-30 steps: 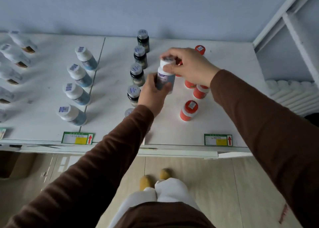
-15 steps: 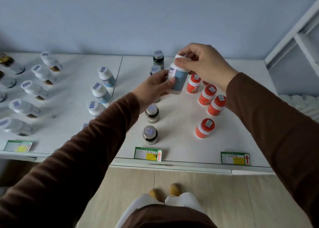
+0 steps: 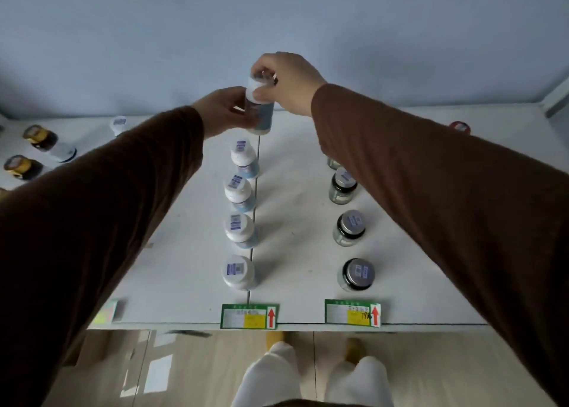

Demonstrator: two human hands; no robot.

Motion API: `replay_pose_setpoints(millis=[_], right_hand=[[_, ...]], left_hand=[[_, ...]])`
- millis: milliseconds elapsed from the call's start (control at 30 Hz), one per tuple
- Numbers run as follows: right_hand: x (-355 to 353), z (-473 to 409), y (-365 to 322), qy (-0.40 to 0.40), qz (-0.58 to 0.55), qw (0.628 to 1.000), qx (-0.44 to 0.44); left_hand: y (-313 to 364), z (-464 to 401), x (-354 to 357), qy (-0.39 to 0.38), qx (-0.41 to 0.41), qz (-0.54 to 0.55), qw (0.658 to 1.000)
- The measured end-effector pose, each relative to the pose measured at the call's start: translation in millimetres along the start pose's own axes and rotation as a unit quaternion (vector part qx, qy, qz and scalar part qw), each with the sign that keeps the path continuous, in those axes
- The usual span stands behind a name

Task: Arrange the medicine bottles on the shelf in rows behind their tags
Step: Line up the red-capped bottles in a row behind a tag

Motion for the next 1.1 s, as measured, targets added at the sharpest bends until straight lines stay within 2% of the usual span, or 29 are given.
replay_pose_setpoints(millis=[133,333,467,667,767,900,1000,1100], right_hand=[[52.5,-30.2,-4.0,-0.025,0.082,0.996,-0.019],[96.8,-52.7,7.9,-0.069,0.142,0.987,-0.029],[106.9,-57.5,11.6,-0.071,0.178,0.980,-0.048],[111.8,-58.3,5.8,-0.056,0.191,0.978,-0.062],[108.9,-54.6,7.2,-0.067,0.190,0.978,-0.052],[78.2,-39.1,9.8,-0.038,0.174,0.983,-0.044],[40.2,-11.5,14.9,0.002,0.109,0.993,-0.034],[8.6,34.7,30.9,0.002,0.075,0.997,-0.034]], left_hand=[[-52.3,-13.0,-12.6,0.009,-0.019,-0.028,0.999],[-97.4,-20.6,-9.7,-0.001,-0.026,-0.019,0.999],[-110.6,-22.8,-9.0,0.006,-0.031,-0.012,0.999],[-114.2,-23.4,-15.5,0.048,-0.037,-0.066,0.996],[-114.4,-18.3,-15.8,0.044,-0.060,-0.081,0.994],[-97.0,-7.8,-29.8,0.078,-0.068,-0.096,0.990],[-52.8,4.0,-37.7,0.131,-0.020,-0.151,0.979],[4.7,23.0,-15.1,0.121,0.045,-0.239,0.962]])
Point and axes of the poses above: each hand's wrist, its own z-axis away from the middle knuckle, its own x-axis out of the palm, y = z × x, the point moved 6 cm from there along -z, towards the middle knuckle, and after that the axes turned 14 degrees about x, right-handed, at the moved point
